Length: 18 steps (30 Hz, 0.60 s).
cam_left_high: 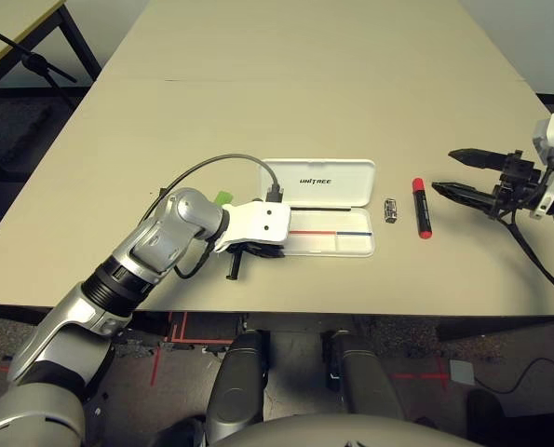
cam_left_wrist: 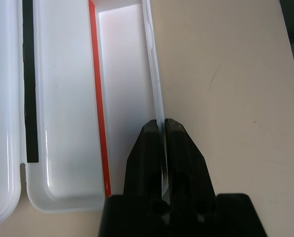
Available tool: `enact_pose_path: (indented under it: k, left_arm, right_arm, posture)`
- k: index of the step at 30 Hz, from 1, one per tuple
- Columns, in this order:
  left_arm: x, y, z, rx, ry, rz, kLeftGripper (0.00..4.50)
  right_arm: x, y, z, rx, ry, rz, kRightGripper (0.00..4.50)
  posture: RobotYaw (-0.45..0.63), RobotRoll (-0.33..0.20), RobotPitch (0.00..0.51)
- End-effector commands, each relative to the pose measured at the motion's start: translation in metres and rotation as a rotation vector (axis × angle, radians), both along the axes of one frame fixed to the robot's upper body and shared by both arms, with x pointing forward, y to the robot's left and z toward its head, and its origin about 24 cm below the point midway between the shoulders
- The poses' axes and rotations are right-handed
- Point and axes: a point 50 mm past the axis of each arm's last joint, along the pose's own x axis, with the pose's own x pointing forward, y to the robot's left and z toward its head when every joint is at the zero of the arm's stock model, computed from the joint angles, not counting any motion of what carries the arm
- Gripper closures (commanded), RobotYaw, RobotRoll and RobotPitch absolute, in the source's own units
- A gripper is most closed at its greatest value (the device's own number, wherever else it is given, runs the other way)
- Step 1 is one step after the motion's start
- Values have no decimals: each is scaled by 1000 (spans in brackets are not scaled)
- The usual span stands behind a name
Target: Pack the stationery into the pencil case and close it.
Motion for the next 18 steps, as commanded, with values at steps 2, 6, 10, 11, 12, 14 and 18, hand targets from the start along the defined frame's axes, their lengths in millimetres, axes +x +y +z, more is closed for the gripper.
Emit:
enact_pose_path:
  k: [2,6,10,11,12,14,18]
  left_arm:
    - [-4,4,-3,5,16,5,2911]
    - [-9,8,3,-3,71,29,1336]
    - [-16,4,22,-103,158,41,16]
    - [-17,3,28,-134,184,45,16]
    - [-18,4,33,-156,201,49,16]
    - [-20,5,45,-212,235,60,16]
    - [-20,14,59,-286,266,86,16]
  right_arm:
    - [-3,-2,1,38,5,-29,0]
    - [-6,-1,1,98,38,-68,0]
    - [-6,1,2,120,77,-169,0]
    - [-6,2,3,122,84,-209,0]
    - [-5,4,3,124,86,-241,0]
    - [-7,9,3,140,108,-285,0]
    - [-8,13,-3,104,167,-426,0]
  posture:
    - [147,0,171]
    - [147,0,172]
    - [145,0,176]
    - [143,0,177]
    - [142,0,179]
    - [142,0,179]
    - [141,0,183]
